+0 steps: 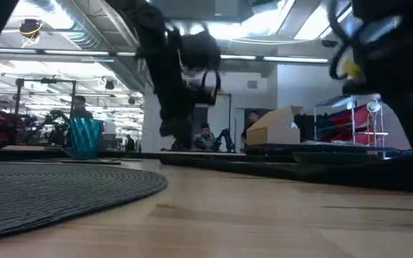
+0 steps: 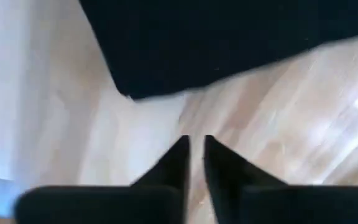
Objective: Set table place
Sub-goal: Fold the black table napkin
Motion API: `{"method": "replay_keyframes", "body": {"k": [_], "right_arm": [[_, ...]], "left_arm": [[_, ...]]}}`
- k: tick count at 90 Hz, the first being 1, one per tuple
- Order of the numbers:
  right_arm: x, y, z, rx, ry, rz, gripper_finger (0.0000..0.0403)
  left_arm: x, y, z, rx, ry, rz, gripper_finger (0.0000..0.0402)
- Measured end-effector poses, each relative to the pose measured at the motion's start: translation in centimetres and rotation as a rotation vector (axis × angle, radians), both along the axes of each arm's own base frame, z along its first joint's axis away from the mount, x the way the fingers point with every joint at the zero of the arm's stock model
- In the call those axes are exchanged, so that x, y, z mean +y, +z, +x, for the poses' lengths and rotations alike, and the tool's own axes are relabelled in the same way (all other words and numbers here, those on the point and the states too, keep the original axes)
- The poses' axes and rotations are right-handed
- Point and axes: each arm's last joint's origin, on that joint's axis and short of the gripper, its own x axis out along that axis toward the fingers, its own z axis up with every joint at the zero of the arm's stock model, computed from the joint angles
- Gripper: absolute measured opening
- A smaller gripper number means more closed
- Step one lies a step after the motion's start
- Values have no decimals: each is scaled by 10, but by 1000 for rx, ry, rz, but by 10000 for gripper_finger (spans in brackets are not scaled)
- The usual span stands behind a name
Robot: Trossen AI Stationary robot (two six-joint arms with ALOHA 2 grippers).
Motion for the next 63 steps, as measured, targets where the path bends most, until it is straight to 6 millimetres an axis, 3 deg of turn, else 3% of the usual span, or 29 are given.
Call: {"method": "replay_keyframes", "body": {"k": [12, 33, 45, 63], "right_arm": [[-6, -17, -13, 35, -45, -23, 19], [-4, -32, -13, -29, -72, 96, 5], [3, -26, -1, -89, -72, 155, 1], [25, -17, 28, -330, -1, 456, 0]], "left_arm": [[-22, 9, 0, -44, -41, -57, 0], [-31, -12, 1, -34, -9, -103, 0], [-27, -14, 1, -39, 20, -107, 0], [-24, -14, 1, -37, 32, -110, 0]]}}
